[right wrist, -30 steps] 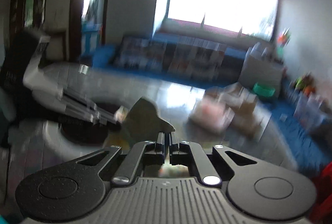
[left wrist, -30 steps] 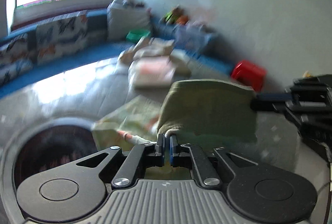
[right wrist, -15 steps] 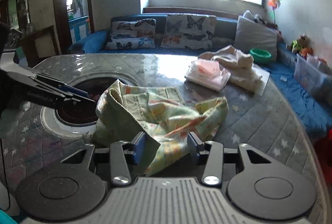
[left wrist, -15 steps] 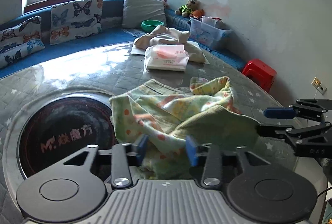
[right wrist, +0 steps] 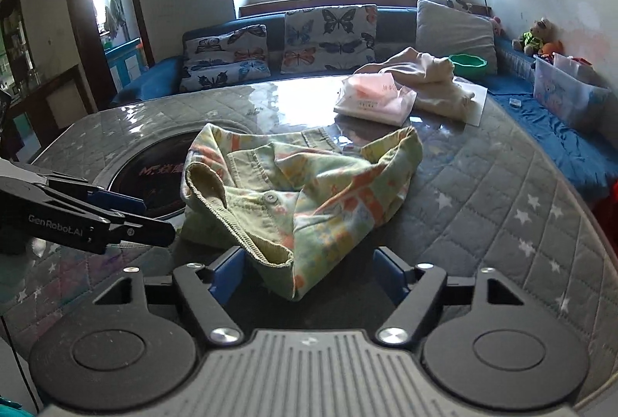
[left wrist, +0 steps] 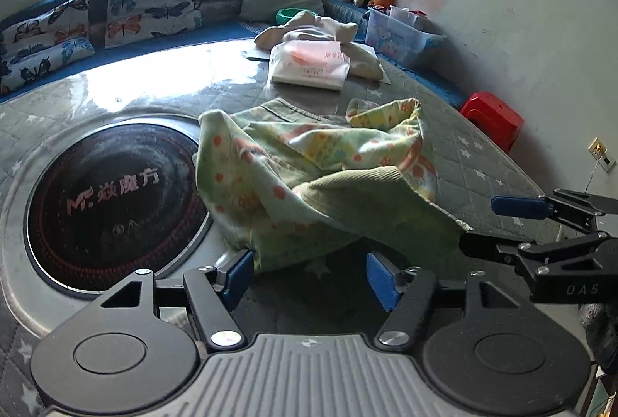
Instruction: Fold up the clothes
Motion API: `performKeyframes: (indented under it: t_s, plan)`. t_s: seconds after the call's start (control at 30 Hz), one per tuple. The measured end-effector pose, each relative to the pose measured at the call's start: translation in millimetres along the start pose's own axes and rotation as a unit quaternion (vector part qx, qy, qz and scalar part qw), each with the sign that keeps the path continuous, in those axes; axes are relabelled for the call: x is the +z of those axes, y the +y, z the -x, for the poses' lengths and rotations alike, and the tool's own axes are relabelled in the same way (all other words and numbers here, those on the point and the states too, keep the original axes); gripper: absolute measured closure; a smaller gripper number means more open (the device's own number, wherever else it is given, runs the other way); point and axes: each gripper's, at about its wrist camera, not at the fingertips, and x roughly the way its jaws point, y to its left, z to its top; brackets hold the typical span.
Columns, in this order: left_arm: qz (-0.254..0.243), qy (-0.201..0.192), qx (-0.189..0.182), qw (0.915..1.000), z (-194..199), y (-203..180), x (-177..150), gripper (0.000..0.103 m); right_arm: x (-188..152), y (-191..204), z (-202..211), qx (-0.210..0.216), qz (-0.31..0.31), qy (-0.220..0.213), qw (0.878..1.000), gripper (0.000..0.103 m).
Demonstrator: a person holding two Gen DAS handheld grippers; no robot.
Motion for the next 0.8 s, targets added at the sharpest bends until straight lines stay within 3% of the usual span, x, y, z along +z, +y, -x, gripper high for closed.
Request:
performKeyframes:
  t_s: [0.8]
  plan:
    - [-0.014, 0.02, 0.039, 0.999, 9, -14, -27, 0.022, -27, 17, 4, 0.001, -0.009, 0.009, 1.0, 0.016]
